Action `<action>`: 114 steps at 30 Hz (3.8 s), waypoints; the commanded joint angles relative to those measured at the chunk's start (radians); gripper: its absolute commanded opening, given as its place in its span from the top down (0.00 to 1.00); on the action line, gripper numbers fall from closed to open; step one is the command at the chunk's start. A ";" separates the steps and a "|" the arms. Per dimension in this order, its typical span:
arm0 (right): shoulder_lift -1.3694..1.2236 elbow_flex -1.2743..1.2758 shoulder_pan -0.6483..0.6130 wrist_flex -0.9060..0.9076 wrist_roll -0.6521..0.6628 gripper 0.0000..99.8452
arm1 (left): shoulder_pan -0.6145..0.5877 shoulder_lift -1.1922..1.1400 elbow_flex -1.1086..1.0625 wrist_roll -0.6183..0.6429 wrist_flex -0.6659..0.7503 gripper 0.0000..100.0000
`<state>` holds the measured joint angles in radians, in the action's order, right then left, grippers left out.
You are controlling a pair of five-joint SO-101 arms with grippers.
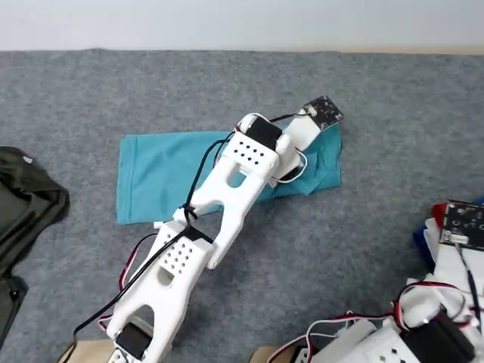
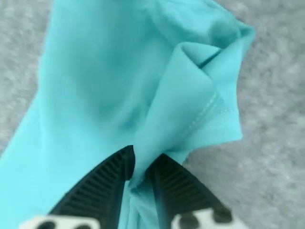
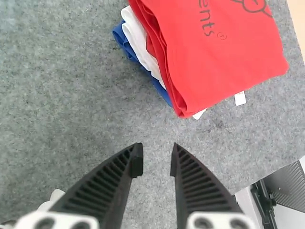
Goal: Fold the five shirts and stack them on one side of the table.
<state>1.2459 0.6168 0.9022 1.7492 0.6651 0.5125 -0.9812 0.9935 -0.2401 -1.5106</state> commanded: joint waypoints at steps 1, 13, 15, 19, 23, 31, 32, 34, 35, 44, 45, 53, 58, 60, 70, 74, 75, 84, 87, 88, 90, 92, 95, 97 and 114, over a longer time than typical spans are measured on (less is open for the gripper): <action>-0.001 -0.003 0.018 0.021 0.006 0.90 | -0.038 0.075 0.031 -0.002 0.055 0.96; -0.001 -0.003 0.019 0.021 0.006 0.90 | -0.086 0.075 0.030 0.031 0.078 0.80; -0.001 -0.003 0.019 0.021 0.006 0.90 | -0.095 0.084 0.031 0.034 0.078 0.81; -0.001 -0.003 0.019 0.021 0.006 0.90 | -0.094 0.112 0.071 0.032 -0.011 0.83; -0.005 -0.003 0.015 0.021 0.006 0.90 | -0.058 0.129 0.140 0.032 -0.146 0.85; -0.001 0.020 0.015 0.012 0.006 0.90 | 0.023 0.120 0.203 0.035 -0.242 0.90; -0.001 0.029 0.015 0.012 0.006 0.90 | 0.026 0.118 0.179 0.037 -0.242 0.90; -0.001 0.037 0.018 0.013 0.006 0.90 | 0.025 0.106 0.137 0.038 -0.239 0.90; -0.001 0.038 0.018 0.015 0.006 0.90 | 0.017 0.092 0.119 0.038 -0.229 0.90; -0.001 0.038 0.018 0.010 0.008 0.90 | -0.149 -0.058 0.107 -0.005 -0.115 0.90; -0.001 0.038 0.018 0.010 0.008 0.90 | -0.153 -0.063 0.113 -0.008 -0.115 0.90; -0.001 0.040 0.015 0.010 0.008 0.90 | -0.132 -0.066 0.220 -0.008 -0.189 0.90; -0.001 0.040 0.015 0.013 0.008 0.90 | -0.087 -0.064 0.384 0.000 -0.241 0.90; -0.001 0.040 0.015 0.015 0.008 0.90 | -0.063 -0.075 0.435 0.000 -0.239 0.90; 0.001 0.040 0.019 0.021 0.008 0.90 | -0.031 -0.201 0.443 0.000 -0.109 0.89; 0.001 0.040 0.019 0.021 0.008 0.90 | -0.037 -0.218 0.444 -0.002 -0.187 0.89; 0.001 0.040 0.019 0.021 0.008 0.90 | -0.044 -0.218 0.444 -0.002 -0.204 0.89; 0.001 0.038 0.019 0.021 0.008 0.90 | -0.180 -0.051 0.493 0.051 -0.244 0.89; 0.001 0.040 0.019 0.021 0.008 0.90 | -0.245 0.046 0.452 0.150 -0.244 0.89; 0.001 0.040 0.019 0.021 0.008 0.90 | -0.270 0.077 0.418 0.173 -0.244 0.89; 0.001 0.040 0.016 0.021 0.008 0.90 | -0.327 0.140 0.325 0.203 -0.244 0.89; 0.001 0.040 0.018 0.021 0.008 0.90 | -0.399 0.207 0.203 0.216 -0.244 0.90; 0.001 0.040 0.018 0.021 0.008 0.90 | -0.512 0.302 0.005 0.244 -0.244 0.90; 0.001 0.040 0.015 0.021 0.008 0.90 | -0.588 0.351 -0.104 0.249 -0.242 0.89; 0.001 0.081 0.019 0.021 0.009 0.90 | -0.793 0.287 -0.268 -0.008 -0.212 0.81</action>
<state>1.2459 0.7027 0.9022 1.7492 0.6667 -0.2746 -0.6790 0.7219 -0.2248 -1.7269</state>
